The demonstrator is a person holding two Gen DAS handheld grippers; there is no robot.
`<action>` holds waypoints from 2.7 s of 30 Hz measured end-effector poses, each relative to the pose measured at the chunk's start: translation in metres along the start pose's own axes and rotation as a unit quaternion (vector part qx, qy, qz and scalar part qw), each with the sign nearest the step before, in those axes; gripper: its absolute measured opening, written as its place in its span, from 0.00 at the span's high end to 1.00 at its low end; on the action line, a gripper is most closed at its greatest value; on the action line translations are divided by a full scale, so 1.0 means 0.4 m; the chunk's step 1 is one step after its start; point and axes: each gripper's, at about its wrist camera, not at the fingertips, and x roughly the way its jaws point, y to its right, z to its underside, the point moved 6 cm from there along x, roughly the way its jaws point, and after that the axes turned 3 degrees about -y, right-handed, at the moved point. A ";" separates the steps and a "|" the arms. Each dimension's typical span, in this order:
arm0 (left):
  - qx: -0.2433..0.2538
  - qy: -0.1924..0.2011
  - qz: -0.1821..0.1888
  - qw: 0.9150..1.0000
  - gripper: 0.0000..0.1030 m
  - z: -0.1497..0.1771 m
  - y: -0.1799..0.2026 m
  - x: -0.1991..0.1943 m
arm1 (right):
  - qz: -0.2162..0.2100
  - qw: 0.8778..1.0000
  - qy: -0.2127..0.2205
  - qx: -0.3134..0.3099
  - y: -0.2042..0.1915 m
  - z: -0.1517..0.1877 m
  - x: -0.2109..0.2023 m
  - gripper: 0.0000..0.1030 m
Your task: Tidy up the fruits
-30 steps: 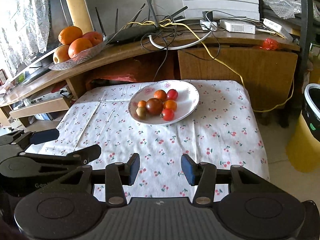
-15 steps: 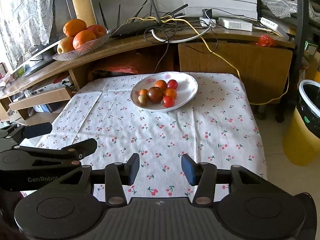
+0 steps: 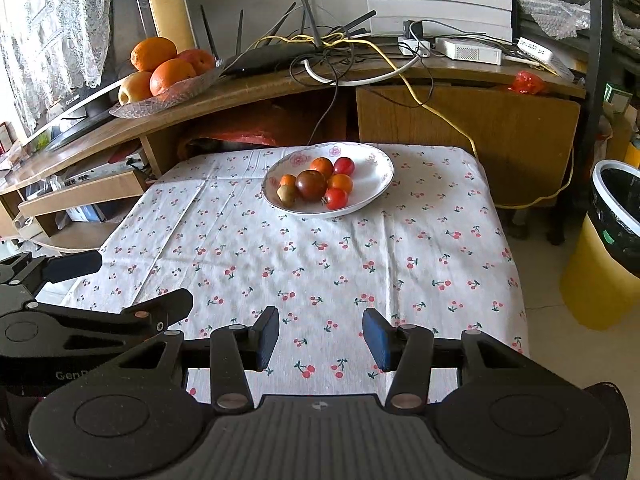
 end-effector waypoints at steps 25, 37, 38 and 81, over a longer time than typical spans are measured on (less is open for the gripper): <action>-0.006 -0.016 0.000 1.000 0.00 0.039 -0.007 -0.004 | -0.004 1.000 -0.007 -0.005 -0.019 0.044 -0.012 0.56; -0.016 -0.037 -0.006 0.999 0.00 0.059 -0.011 0.005 | -0.006 1.000 -0.021 -0.006 -0.032 0.063 -0.001 0.56; -0.016 -0.037 -0.007 0.999 0.00 0.060 -0.011 0.005 | -0.006 1.000 -0.022 -0.007 -0.032 0.064 0.000 0.56; -0.005 -0.047 -0.021 0.999 0.00 0.078 -0.008 0.023 | -0.002 0.999 -0.039 -0.006 -0.030 0.077 0.021 0.56</action>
